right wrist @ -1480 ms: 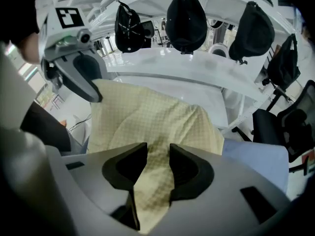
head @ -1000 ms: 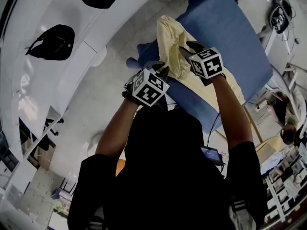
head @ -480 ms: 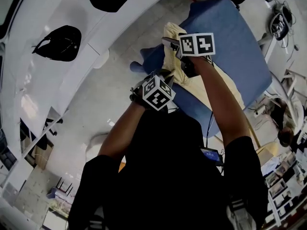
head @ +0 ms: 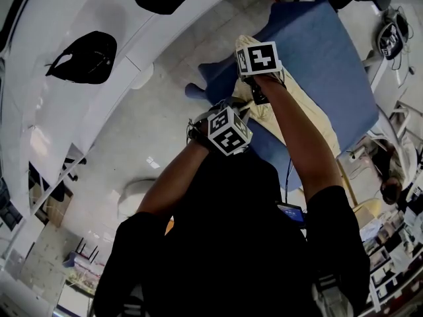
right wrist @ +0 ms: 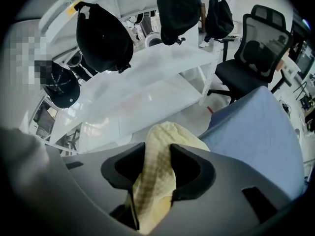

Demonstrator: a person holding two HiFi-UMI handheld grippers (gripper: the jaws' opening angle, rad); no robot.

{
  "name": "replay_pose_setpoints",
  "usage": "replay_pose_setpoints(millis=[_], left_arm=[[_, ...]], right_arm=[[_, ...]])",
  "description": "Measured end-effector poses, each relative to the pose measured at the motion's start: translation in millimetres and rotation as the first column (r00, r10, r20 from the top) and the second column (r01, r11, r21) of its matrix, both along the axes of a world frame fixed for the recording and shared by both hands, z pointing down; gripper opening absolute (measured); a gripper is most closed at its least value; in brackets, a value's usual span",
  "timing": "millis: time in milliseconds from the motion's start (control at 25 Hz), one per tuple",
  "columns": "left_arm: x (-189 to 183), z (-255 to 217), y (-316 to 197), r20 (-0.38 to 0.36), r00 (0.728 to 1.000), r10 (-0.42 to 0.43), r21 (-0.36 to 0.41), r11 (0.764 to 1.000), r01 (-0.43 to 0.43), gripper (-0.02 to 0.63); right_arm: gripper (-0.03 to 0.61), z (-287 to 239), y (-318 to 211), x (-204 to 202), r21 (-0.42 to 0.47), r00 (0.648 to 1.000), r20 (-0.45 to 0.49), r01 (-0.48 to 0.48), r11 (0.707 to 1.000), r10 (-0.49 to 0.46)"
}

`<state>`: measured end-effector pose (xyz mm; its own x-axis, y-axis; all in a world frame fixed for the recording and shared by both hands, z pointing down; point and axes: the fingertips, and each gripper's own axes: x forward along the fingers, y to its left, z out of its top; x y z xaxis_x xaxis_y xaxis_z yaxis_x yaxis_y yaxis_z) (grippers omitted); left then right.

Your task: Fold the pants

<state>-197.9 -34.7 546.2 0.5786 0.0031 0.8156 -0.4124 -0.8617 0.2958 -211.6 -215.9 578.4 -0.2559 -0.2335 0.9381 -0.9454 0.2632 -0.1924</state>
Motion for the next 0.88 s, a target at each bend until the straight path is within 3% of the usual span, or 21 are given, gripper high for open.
replay_pose_setpoints(millis=[120, 200, 320, 520, 880], left_arm=[[-2, 1, -1, 0.009, 1.0, 0.003, -0.001, 1.0, -0.003, 0.044], [-1, 2, 1, 0.013, 1.0, 0.002, -0.006, 1.0, -0.002, 0.044], [2, 4, 5, 0.032, 0.999, 0.012, 0.005, 1.0, -0.012, 0.043], [19, 5, 20, 0.131, 0.986, 0.1, 0.104, 0.988, -0.114, 0.044], [80, -11, 68, 0.183, 0.98, 0.078, 0.149, 0.983, -0.106, 0.043]], right_arm=[[0.076, -1, 1, 8, 0.001, 1.0, -0.002, -0.018, 1.0, 0.018], [0.044, -2, 4, 14, 0.015, 1.0, 0.011, -0.018, 1.0, 0.018], [0.038, -7, 7, 21, 0.045, 0.998, 0.053, -0.029, 0.999, 0.026], [0.038, -21, 19, 44, 0.09, 0.989, 0.138, -0.058, 0.994, 0.046], [0.037, -42, 78, 149, 0.098, 0.958, 0.234, -0.194, 0.976, 0.167]])
